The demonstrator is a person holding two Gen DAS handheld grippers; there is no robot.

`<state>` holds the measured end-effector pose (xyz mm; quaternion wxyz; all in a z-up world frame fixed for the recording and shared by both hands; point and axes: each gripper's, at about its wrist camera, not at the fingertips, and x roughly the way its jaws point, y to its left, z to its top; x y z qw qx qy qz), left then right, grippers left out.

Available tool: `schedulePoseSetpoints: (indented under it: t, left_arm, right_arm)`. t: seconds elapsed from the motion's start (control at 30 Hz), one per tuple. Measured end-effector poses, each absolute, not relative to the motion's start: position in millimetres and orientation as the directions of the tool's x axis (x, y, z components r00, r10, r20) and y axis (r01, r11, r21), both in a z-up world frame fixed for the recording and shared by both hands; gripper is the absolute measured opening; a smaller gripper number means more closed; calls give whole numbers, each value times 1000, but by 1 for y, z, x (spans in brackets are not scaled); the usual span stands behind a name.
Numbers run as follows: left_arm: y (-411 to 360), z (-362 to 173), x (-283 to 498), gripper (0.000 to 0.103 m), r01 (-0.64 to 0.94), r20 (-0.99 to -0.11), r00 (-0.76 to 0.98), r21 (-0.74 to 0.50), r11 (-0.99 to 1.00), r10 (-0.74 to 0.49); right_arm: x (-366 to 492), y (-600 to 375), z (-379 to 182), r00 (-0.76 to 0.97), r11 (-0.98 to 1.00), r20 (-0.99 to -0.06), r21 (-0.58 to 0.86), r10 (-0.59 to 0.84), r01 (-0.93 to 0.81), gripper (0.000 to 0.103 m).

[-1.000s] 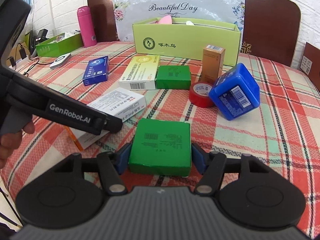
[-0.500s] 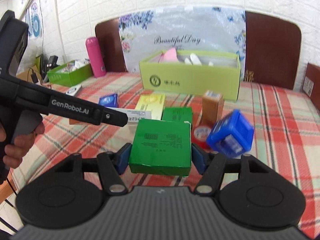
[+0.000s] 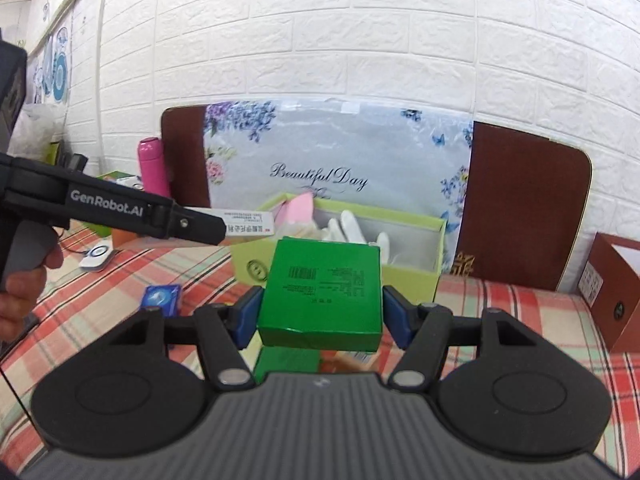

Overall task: Organize objects
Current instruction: 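Carry both boxes into the lime-green box and open both grippers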

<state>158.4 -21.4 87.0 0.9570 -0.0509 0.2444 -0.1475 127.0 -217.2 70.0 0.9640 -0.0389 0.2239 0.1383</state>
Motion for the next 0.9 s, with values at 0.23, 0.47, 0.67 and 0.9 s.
schedulePoseSetpoints:
  t: [0.23, 0.47, 0.67, 0.9]
  left_arm:
    - [-34, 92, 225, 70, 216, -419, 860, -219, 952, -292]
    - [-41, 79, 283, 70, 185, -425, 866, -214, 959, -262]
    - [-43, 47, 321, 82, 135, -486, 852, -158, 978, -196]
    - [-14, 30, 314, 82, 89, -543, 817, -212, 973, -194]
  right_arm:
    - [207, -218, 61, 861, 961, -463, -65, 209, -268, 62]
    - [284, -216, 39, 844, 965, -509, -86, 170, -247, 62]
    - [326, -211, 13, 810, 962, -568, -112, 145, -251, 96]
    - [310, -217, 13, 829, 965, -546, -128, 122, -227, 103]
